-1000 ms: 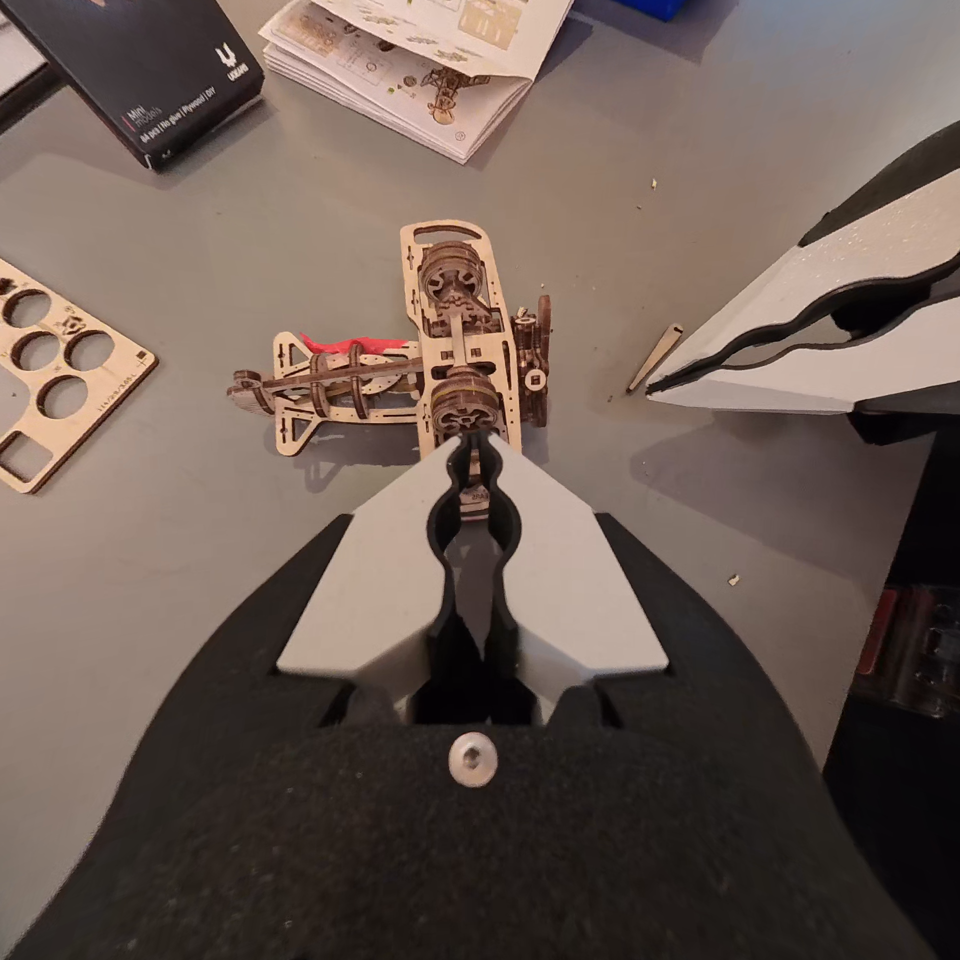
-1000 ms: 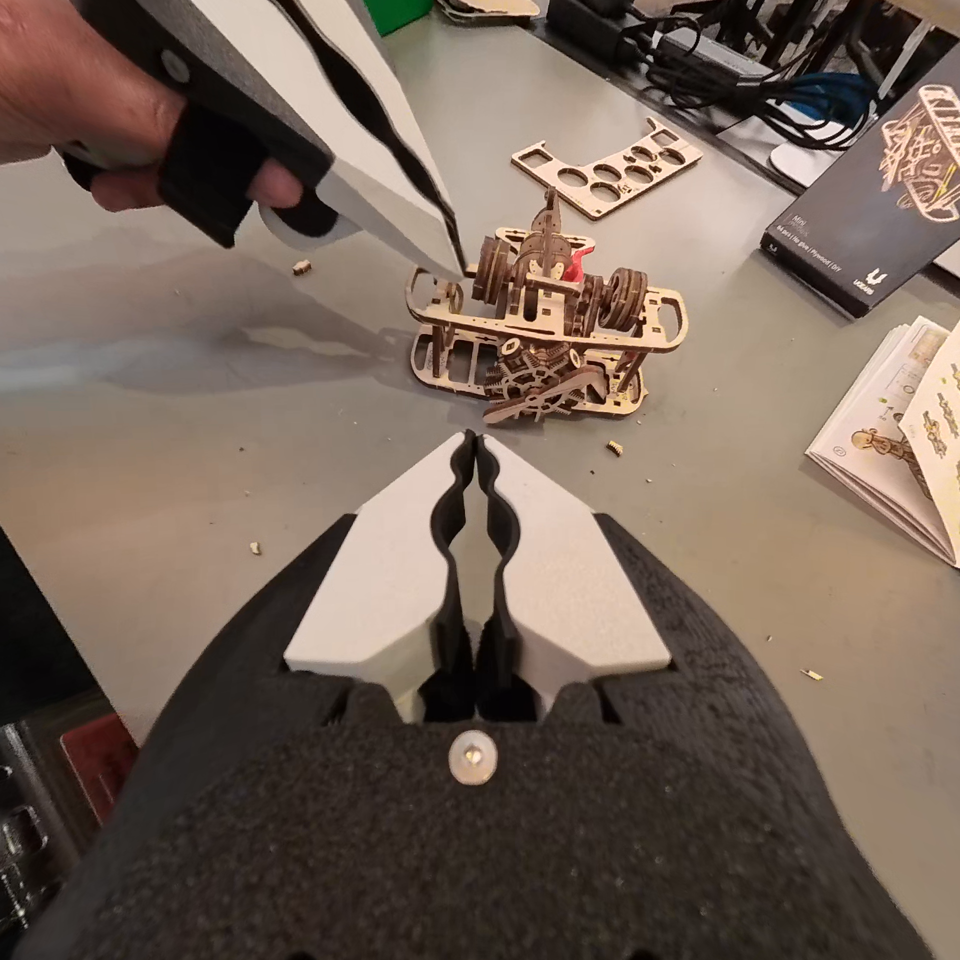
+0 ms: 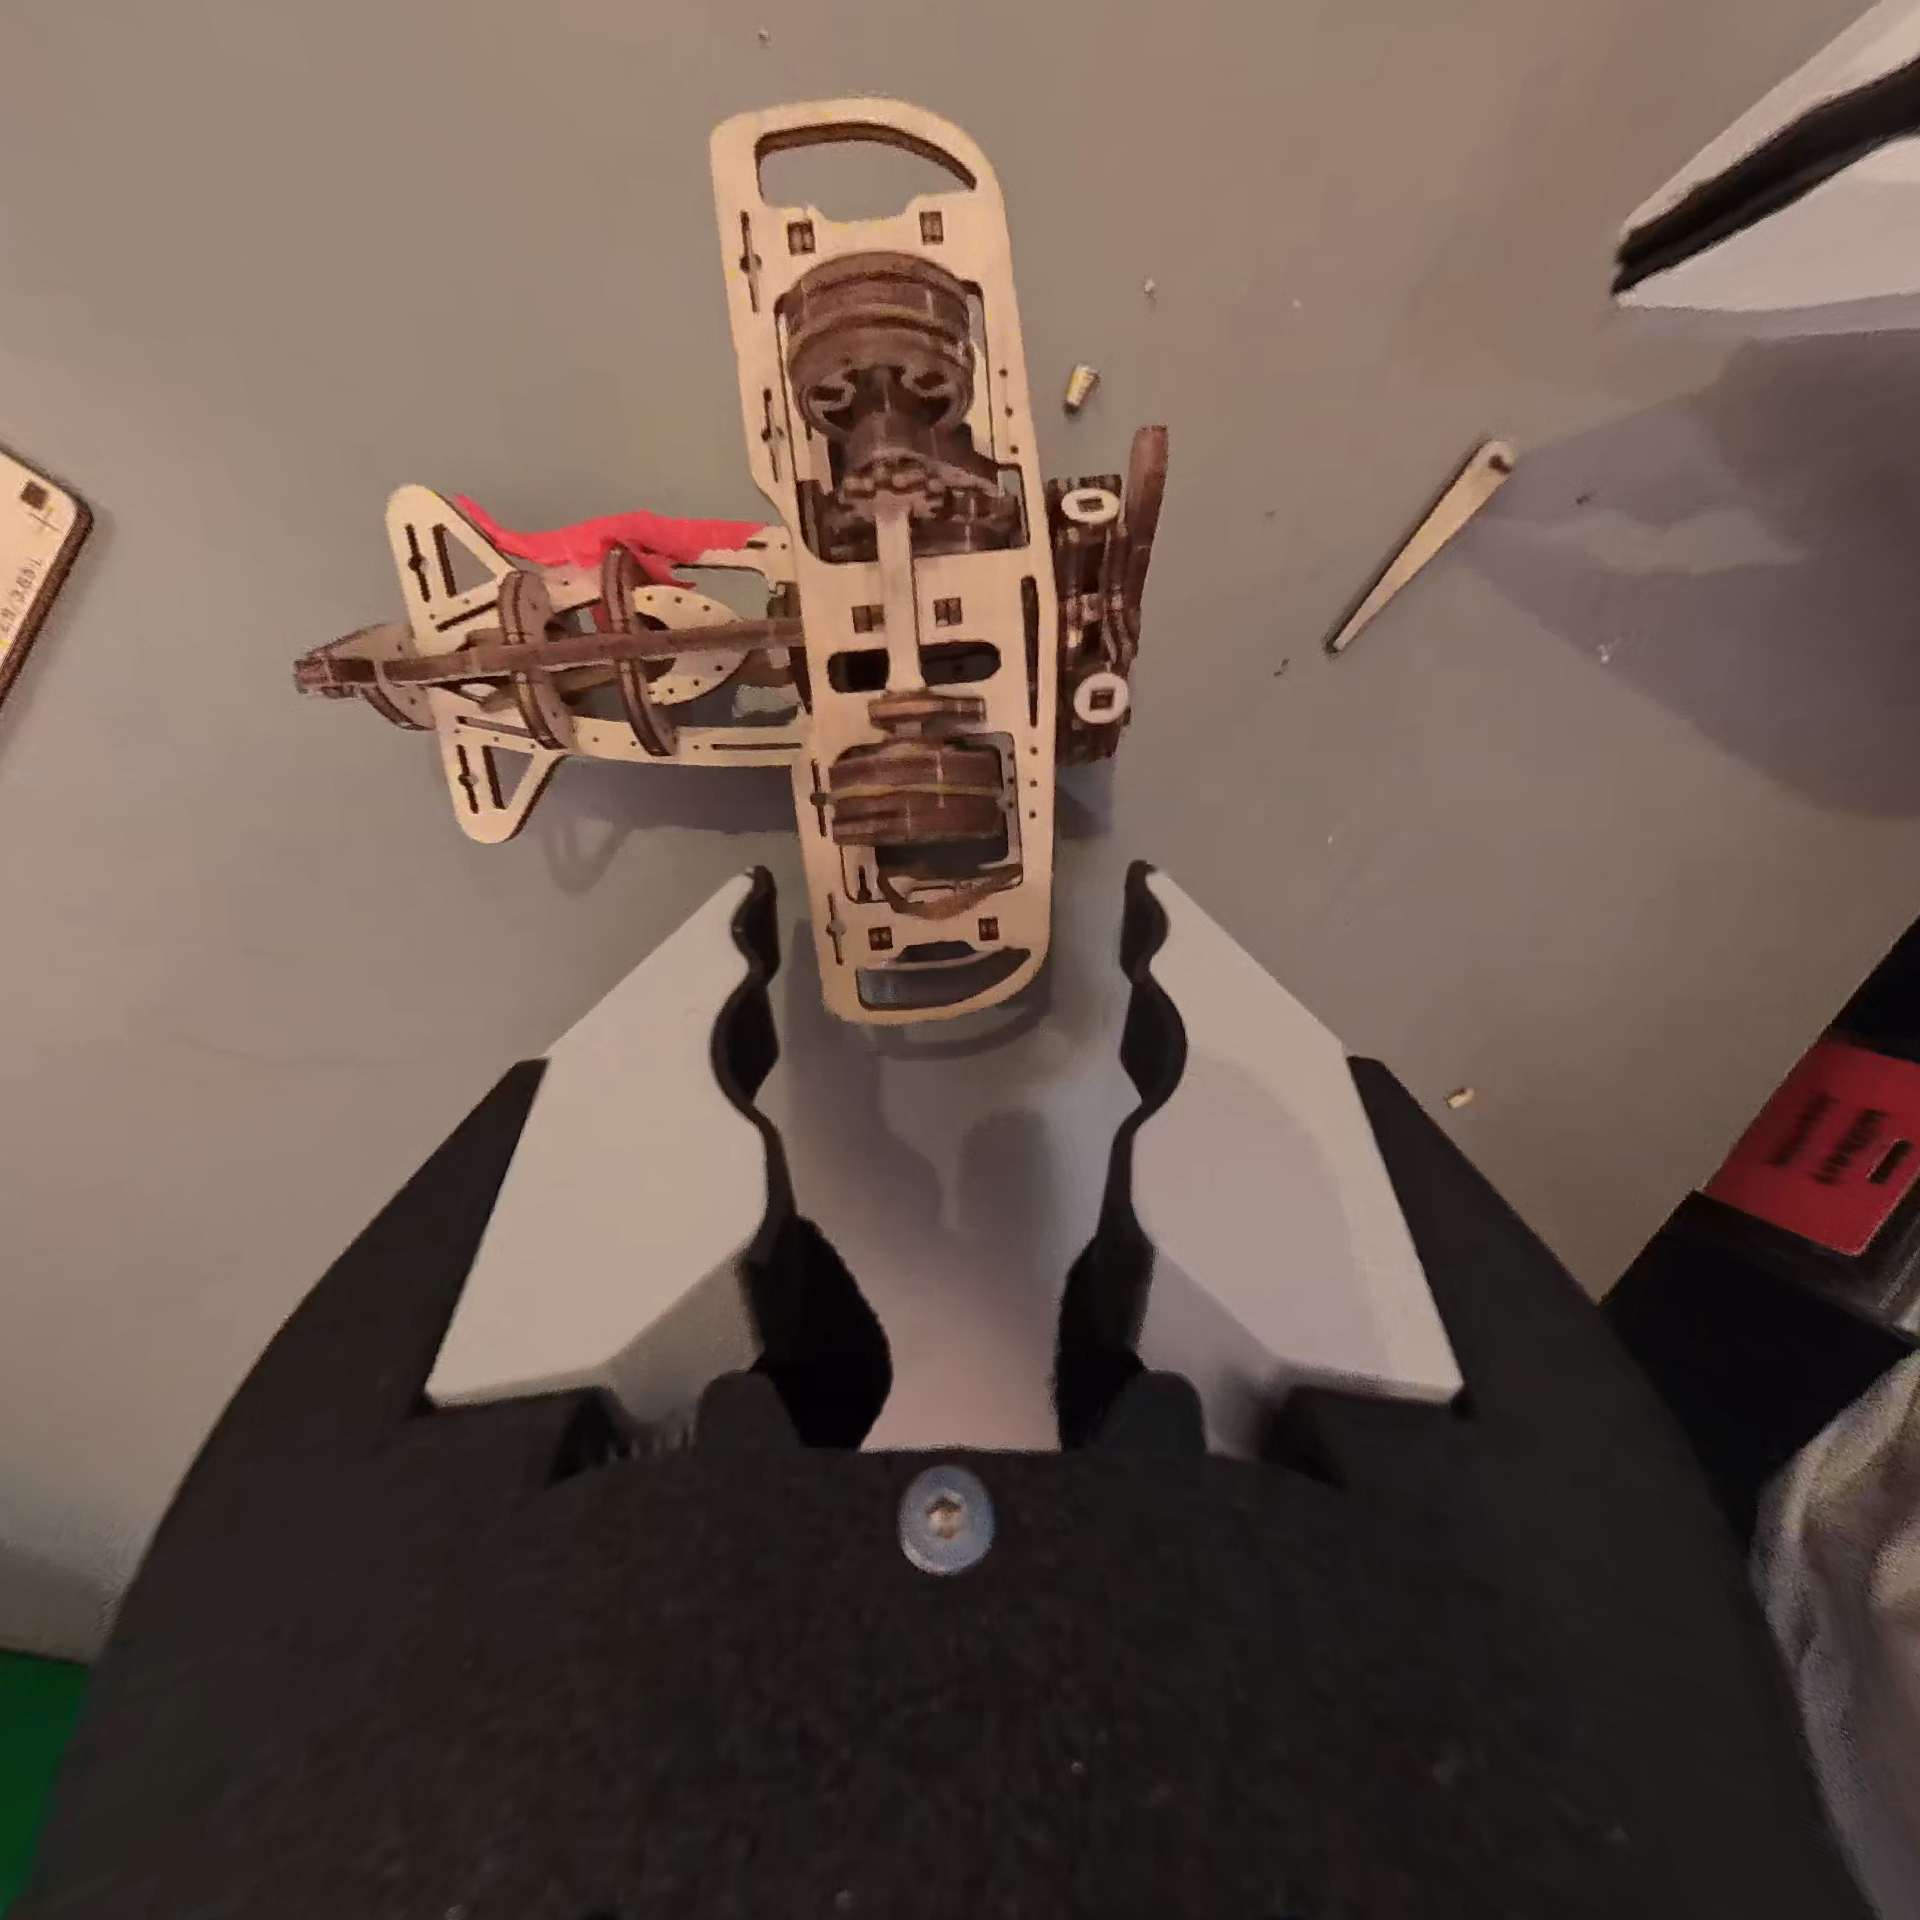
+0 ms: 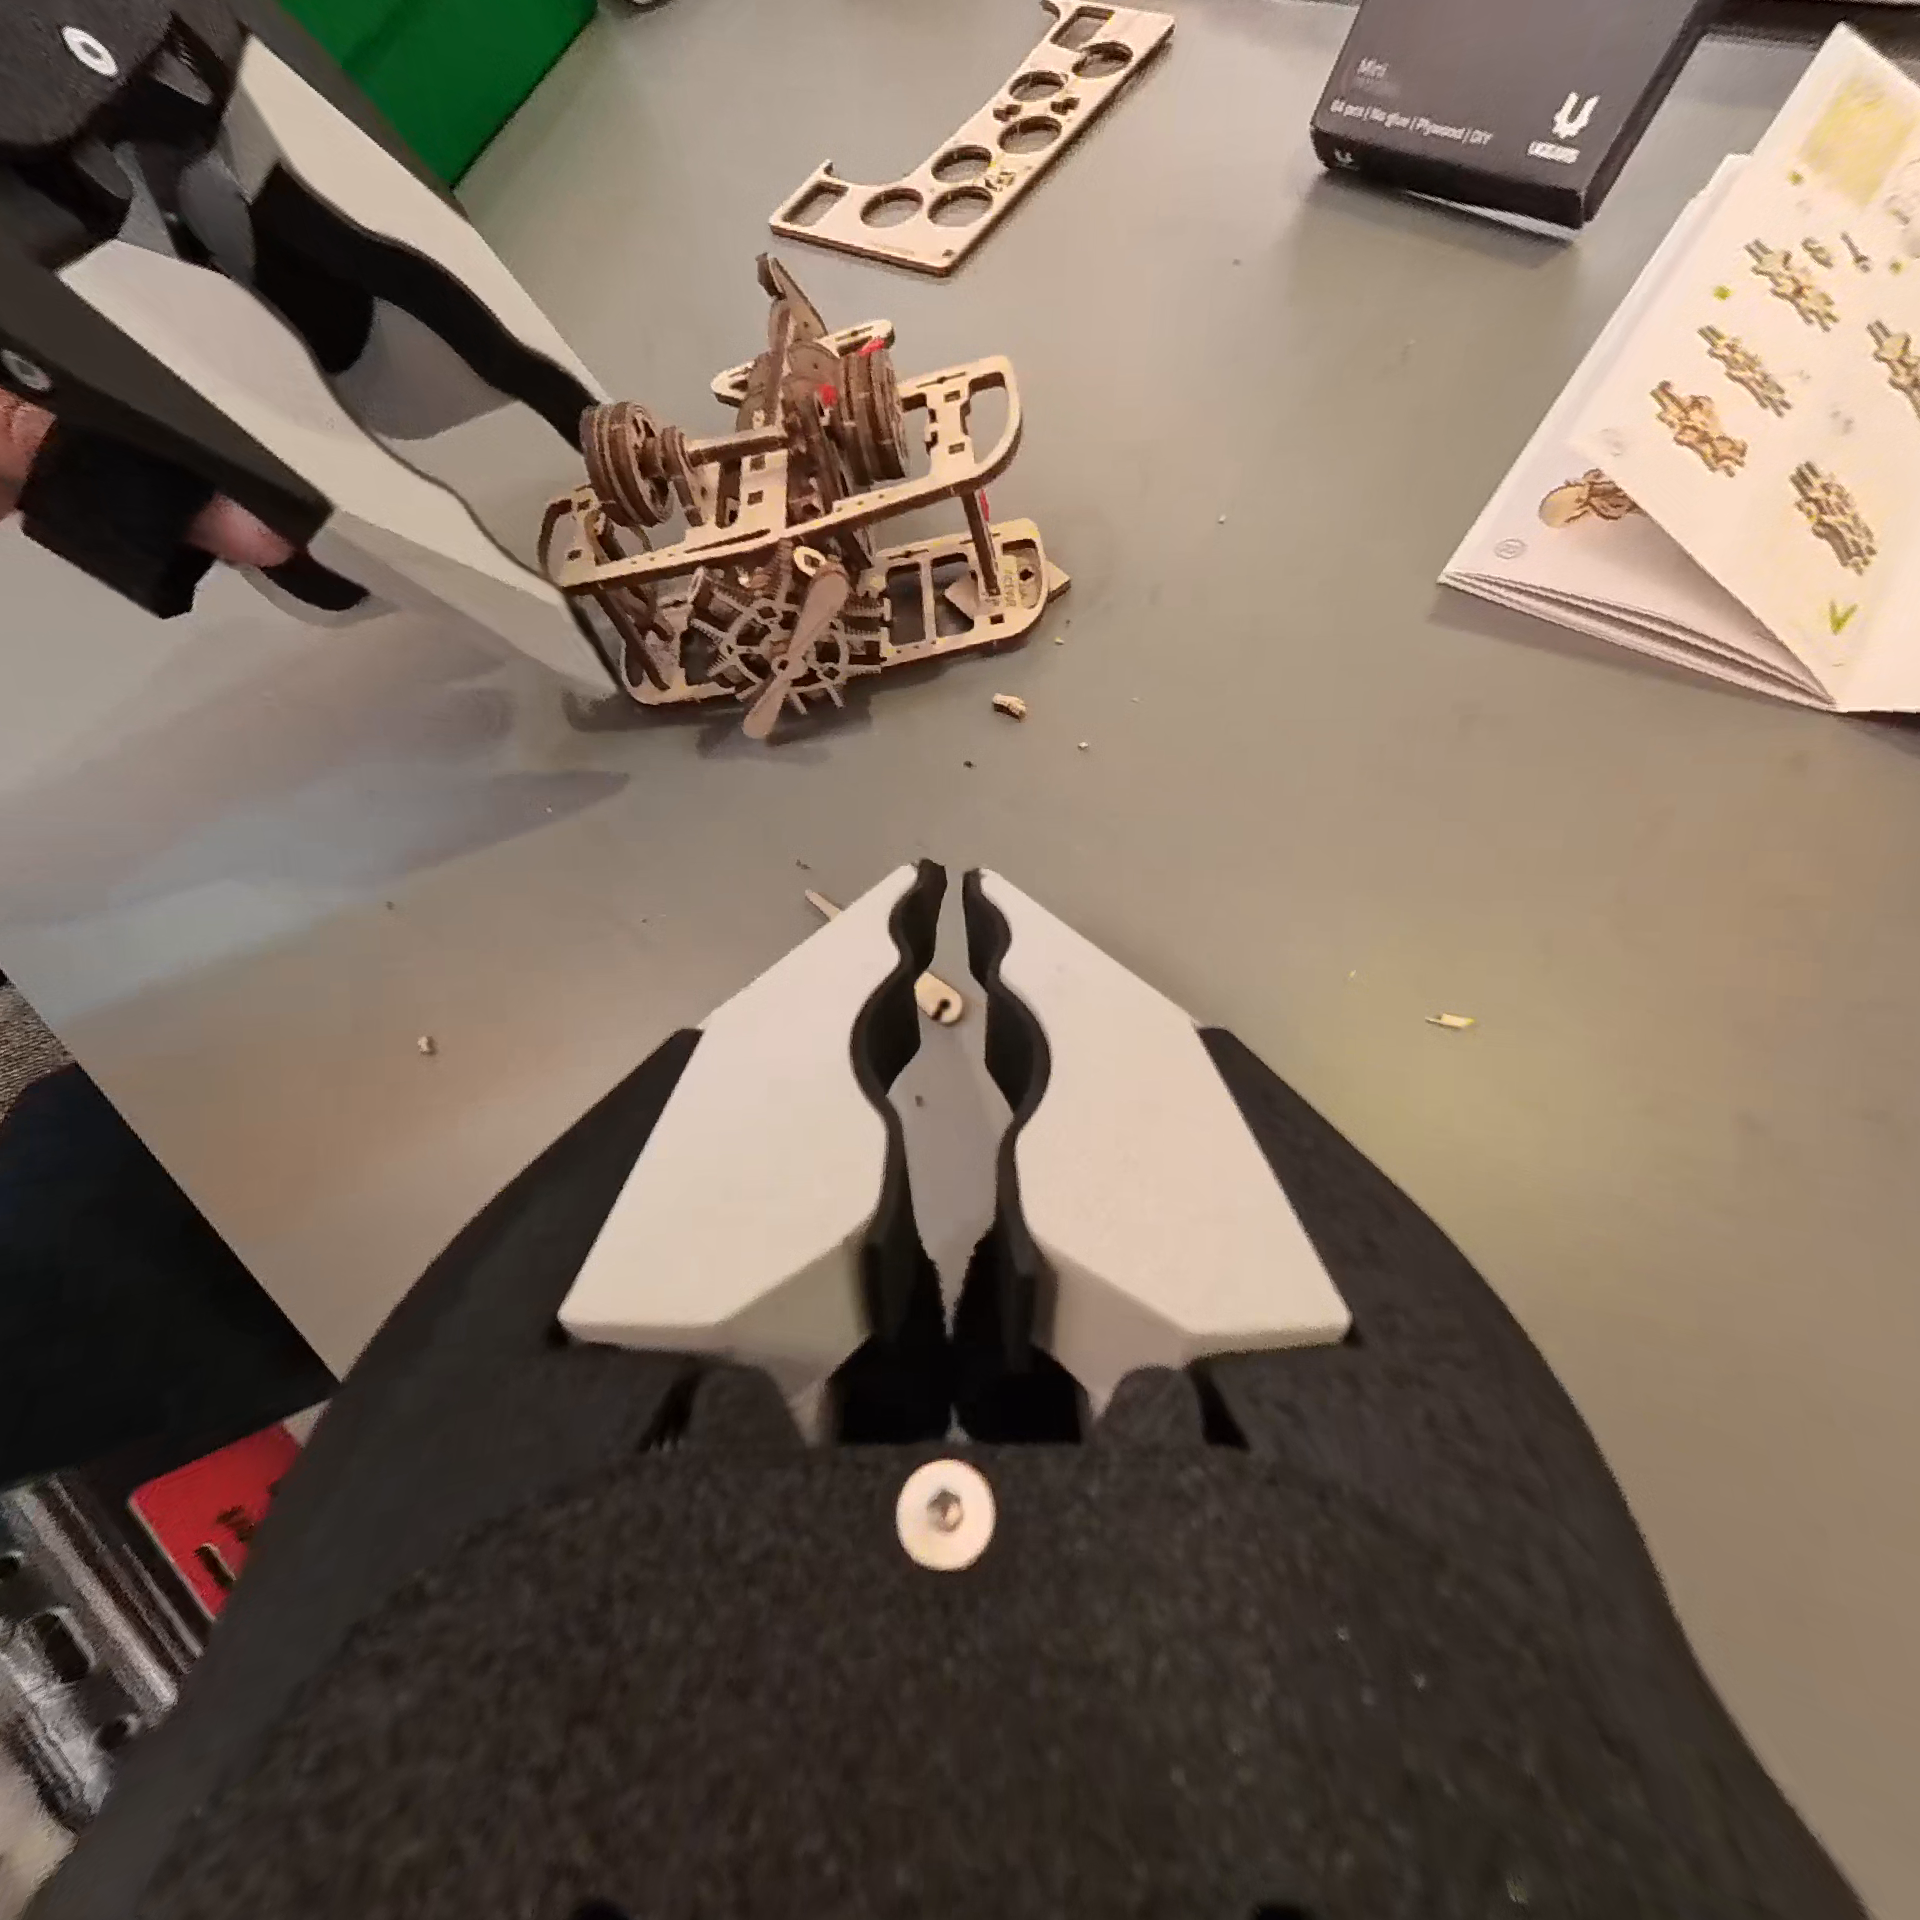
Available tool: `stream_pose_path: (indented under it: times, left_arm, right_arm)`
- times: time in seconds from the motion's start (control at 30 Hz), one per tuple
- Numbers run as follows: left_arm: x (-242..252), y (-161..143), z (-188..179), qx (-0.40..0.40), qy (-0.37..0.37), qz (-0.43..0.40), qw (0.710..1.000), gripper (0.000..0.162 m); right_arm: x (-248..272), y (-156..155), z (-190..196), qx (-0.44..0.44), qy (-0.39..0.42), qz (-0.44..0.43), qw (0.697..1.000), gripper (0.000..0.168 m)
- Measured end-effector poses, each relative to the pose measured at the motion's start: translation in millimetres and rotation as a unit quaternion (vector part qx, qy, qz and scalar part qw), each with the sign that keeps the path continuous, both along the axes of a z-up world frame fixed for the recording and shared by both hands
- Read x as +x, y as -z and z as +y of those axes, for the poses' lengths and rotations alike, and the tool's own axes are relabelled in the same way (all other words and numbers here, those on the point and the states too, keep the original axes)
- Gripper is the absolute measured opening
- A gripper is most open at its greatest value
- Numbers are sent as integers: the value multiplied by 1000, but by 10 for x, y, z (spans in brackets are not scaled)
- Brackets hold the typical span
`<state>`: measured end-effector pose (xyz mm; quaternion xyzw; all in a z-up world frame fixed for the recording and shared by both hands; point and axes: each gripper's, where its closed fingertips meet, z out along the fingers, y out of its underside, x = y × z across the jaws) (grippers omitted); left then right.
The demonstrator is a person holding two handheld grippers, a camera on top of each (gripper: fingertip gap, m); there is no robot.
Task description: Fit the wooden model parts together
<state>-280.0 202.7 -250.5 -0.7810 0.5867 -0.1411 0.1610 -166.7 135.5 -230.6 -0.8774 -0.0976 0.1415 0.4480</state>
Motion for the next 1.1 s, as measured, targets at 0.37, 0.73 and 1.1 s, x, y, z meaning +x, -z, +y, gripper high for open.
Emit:
stream_pose_path:
  times: [0.37,0.73,1.1]
  left_arm:
    - [21,154,-20,-26,-37,64,997,42]
    - [207,-72,-54,-64,-68,-57,994,41]
    - [390,-228,-182,-145,-139,-205,958,41]
  right_arm:
    - [30,20,-38,-11,-11,11,1000,3]
    - [-300,136,-38,-98,-31,185,977,11]
    - [-598,-12,43,-57,-19,287,956,66]
